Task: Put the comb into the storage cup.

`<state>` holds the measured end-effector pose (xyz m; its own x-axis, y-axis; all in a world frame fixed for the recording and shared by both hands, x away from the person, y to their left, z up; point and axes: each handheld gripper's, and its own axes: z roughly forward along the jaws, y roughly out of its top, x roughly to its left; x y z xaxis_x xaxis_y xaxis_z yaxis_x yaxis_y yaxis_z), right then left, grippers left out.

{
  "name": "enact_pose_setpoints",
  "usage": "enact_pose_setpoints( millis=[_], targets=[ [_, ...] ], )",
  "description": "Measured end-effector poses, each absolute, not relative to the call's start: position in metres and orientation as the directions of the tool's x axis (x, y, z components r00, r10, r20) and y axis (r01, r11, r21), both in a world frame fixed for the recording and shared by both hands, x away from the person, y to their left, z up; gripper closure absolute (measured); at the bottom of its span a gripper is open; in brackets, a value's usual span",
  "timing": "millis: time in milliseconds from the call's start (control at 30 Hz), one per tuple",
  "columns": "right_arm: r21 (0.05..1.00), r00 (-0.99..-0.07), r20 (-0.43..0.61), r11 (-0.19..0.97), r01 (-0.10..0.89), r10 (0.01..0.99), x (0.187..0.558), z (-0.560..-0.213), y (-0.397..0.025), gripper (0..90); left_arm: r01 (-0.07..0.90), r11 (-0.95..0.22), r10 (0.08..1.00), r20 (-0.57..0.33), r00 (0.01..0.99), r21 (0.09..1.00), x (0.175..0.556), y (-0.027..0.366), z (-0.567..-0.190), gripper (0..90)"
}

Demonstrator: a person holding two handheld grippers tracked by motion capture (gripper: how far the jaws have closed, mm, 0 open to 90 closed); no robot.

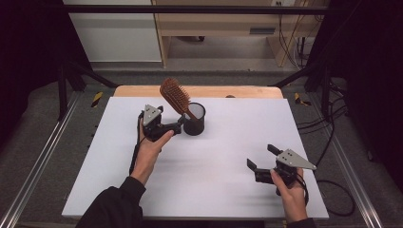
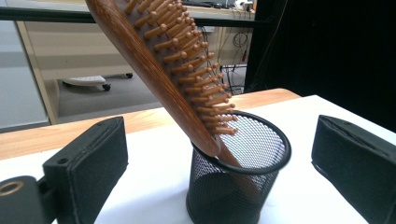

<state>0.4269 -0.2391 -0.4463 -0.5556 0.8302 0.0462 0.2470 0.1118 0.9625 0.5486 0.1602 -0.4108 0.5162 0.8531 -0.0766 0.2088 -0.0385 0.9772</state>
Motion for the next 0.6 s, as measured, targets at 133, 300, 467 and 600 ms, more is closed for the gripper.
enact_pose_setpoints(
  millis=[133, 300, 467, 600],
  targets=[
    [0.963, -0.56, 0.036, 0.122, 0.242, 0.827, 0.428, -0.446, -0.238, 3.9, 0.202, -0.034, 0.849, -0.078, 0.522, 0.979, 0.541, 0.164, -0.41, 3.8],
    [0.963, -0.557, 0.039, 0.118, 0.242, 0.83, 0.428, -0.447, -0.239, 3.8, 0.187, -0.031, 0.852, -0.072, 0.518, 0.982, 0.537, 0.167, -0.409, 3.2],
    [0.962, -0.553, 0.043, 0.115, 0.247, 0.832, 0.428, -0.447, -0.239, 3.8, 0.181, -0.024, 0.846, -0.076, 0.528, 0.983, 0.535, 0.169, -0.407, 3.2],
    [0.962, -0.548, 0.044, 0.113, 0.249, 0.835, 0.428, -0.447, -0.239, 3.8, 0.17, -0.016, 0.845, -0.077, 0.529, 0.985, 0.532, 0.173, -0.403, 3.1]
  ],
)
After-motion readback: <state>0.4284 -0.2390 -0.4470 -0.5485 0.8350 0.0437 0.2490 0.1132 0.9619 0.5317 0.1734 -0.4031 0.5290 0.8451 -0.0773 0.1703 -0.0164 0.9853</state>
